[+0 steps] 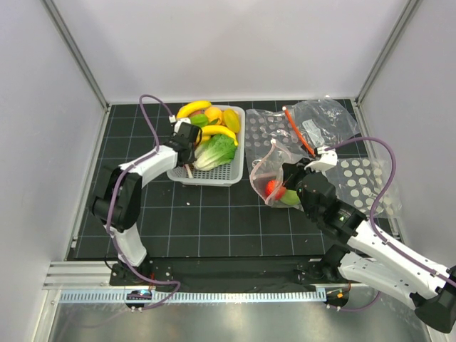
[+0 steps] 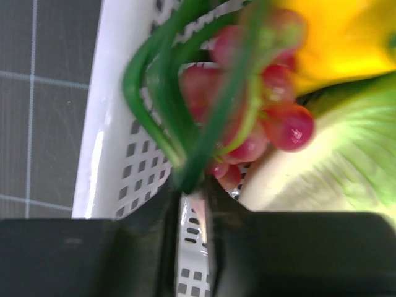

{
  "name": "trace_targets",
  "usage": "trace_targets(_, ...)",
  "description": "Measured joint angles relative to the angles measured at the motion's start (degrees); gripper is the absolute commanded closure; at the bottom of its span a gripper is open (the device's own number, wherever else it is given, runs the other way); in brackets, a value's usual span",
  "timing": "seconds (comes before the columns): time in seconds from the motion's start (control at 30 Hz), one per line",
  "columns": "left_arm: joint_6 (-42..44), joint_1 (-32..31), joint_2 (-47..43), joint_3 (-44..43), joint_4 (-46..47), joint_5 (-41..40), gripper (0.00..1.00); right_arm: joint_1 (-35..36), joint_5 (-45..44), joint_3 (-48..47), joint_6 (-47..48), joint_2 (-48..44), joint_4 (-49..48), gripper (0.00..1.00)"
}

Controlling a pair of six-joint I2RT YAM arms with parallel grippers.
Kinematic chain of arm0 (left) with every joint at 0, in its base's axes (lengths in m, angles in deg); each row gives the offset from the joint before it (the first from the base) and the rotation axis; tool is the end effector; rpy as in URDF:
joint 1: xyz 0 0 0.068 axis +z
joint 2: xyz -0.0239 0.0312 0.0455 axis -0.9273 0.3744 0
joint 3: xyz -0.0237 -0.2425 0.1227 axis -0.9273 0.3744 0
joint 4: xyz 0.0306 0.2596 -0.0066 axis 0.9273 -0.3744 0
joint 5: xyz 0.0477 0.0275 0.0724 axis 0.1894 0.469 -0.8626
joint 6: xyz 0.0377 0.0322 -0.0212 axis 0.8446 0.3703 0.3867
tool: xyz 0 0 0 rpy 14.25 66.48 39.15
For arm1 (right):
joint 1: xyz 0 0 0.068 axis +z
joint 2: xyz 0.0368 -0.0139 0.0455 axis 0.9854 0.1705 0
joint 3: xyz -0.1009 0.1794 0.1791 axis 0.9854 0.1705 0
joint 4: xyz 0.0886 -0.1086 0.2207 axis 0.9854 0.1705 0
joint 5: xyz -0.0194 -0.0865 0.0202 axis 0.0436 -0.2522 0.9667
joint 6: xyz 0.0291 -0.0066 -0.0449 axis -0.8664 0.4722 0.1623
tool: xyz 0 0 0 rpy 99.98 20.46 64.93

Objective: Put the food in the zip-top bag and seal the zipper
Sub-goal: Pick up the fake vegetable from the bin.

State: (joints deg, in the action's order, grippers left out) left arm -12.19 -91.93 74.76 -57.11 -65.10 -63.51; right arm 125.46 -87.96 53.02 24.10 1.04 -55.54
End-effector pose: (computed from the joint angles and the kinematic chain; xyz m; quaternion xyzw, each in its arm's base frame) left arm 0.3534 -0.1414 0.2041 -0.0885 0.9250 0.0381 0.3676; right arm 0.1415 0.1122 0.3031 0.1217 0.7597 0.1793 0.6132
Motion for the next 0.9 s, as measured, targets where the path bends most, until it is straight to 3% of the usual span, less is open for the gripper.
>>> trace_targets(0.23, -0.9, 0.3, -4.9, 3.9, 0.0, 1.3, 0.88, 0.0, 0.0, 0.0, 0.0, 0.0, 0.0, 0.99)
trace_targets(0.4, -1.0, -2.1, -16.5, 9.5, 1.3, 1.6, 0.87, 0.0, 0.2, 0.0, 0.0, 0.4, -0.1, 0.99)
trace_targets(0.6, 0.6, -10.1, -32.6, 14.7, 6.9, -0.3, 0.85, 0.0, 1.1, -0.1, 0.1, 1.7, -0.2, 0.99)
trace_targets(0.9, 1.9, -12.1, -42.2, 19.4, 10.7, 0.5, 0.85, 0.0, 2.8, -0.1, 0.7, 1.7, -0.9, 0.99)
